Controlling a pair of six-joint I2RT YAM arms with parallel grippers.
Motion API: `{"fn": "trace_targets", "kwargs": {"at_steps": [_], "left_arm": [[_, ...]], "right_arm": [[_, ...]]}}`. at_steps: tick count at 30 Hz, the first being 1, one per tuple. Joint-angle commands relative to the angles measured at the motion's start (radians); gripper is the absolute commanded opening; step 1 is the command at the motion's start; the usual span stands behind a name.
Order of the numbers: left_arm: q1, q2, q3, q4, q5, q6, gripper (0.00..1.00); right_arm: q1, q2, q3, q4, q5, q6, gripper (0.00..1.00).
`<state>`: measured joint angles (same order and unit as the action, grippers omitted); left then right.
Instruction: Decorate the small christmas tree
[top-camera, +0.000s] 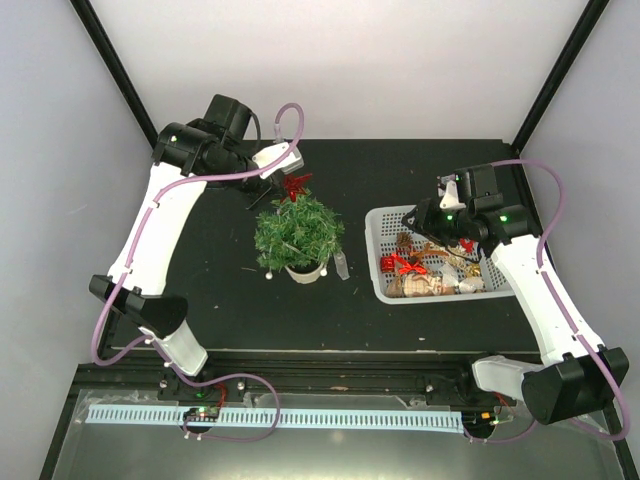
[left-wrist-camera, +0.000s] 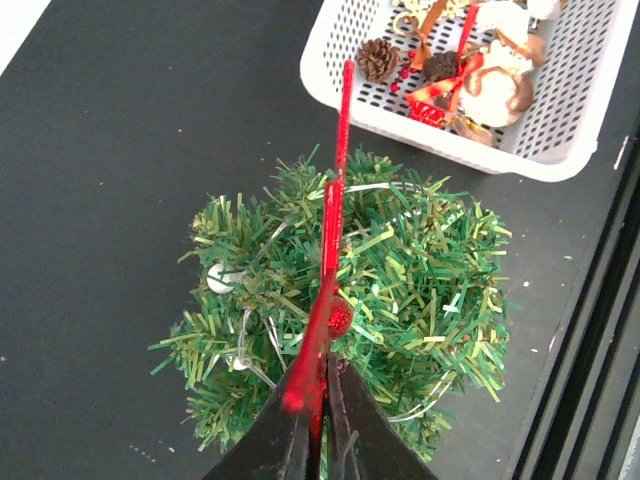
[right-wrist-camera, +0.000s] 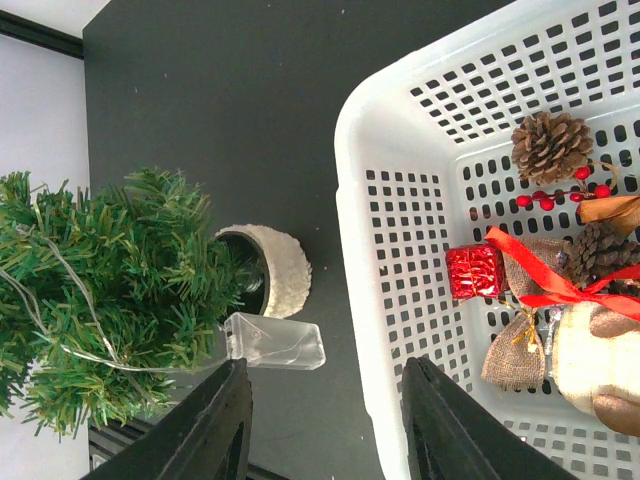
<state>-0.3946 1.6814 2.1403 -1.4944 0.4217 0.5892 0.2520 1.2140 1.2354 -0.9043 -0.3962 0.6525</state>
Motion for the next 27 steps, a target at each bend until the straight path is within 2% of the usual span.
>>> {"fn": "trace_targets", "kwargs": {"at_steps": [1,4,6,8,16,20,24,27], "left_arm": [[-0.020,-0.032,0.020,0.005,-0.074,0.036,0.07],[-0.032,-0.036,0.018,0.008,-0.109,0.047,0.08],[-0.037,-0.042,0.018,0.016,-0.125,0.044,0.13],[-0.039,-0.051,0.018,0.028,-0.127,0.040,0.24],[-0.039,-0.067,0.018,0.026,-0.117,0.037,0.55],[-0.037,-0.081,-0.006,0.016,-0.139,0.050,0.77],[-0.009,-0.101,-0.044,0.010,-0.172,0.061,0.86],[0.036,-0.134,-0.095,0.016,-0.155,0.067,0.88]], "right_arm": [[0.004,-0.020,-0.001,0.008,-0.010,-0.010,0.44],[0.003,-0.019,-0.003,0.009,-0.010,-0.010,0.44],[0.004,-0.019,-0.005,0.011,-0.012,-0.010,0.44],[0.005,-0.019,-0.009,0.014,-0.012,-0.008,0.44],[0.004,-0.017,-0.010,0.018,-0.009,-0.010,0.44],[0.004,-0.009,0.000,0.011,-0.004,-0.015,0.45],[0.004,0.003,0.017,-0.001,0.012,-0.028,0.46],[0.004,0.016,0.030,-0.004,0.017,-0.034,0.47]]}}
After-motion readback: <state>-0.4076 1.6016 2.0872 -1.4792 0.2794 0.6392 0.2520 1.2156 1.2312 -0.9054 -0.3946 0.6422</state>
